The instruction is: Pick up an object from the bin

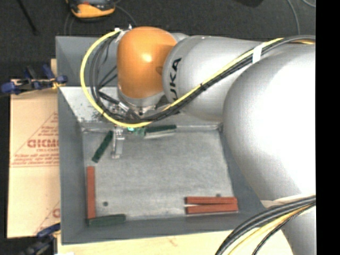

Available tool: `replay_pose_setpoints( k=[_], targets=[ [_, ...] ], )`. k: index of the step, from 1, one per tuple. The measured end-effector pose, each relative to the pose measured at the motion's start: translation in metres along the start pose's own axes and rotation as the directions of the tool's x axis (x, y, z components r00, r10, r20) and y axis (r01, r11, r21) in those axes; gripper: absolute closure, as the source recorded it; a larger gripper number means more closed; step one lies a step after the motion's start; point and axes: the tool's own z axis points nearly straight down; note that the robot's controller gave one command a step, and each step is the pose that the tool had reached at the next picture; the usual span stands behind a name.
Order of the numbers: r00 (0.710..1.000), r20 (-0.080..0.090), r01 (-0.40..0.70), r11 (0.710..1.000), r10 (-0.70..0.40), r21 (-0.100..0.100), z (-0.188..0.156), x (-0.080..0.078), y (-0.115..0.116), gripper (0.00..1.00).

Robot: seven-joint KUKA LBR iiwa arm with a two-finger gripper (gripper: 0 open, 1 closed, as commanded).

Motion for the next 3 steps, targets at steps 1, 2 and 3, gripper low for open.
replay_pose_setpoints(
  k=[1,2,3],
  targets=[
    [1.0,0.008,-0.003,1.0,0.004,-0.001,-0.005,-0.002,-0.001,0.0],
    [0.991,0.018,0.134,0.991,-0.134,0.0,0.025,-0.008,0.005,0.0],
    [0.857,0.005,0.515,0.857,-0.515,0.003,0.055,-0.003,0.023,0.0]
  ],
)
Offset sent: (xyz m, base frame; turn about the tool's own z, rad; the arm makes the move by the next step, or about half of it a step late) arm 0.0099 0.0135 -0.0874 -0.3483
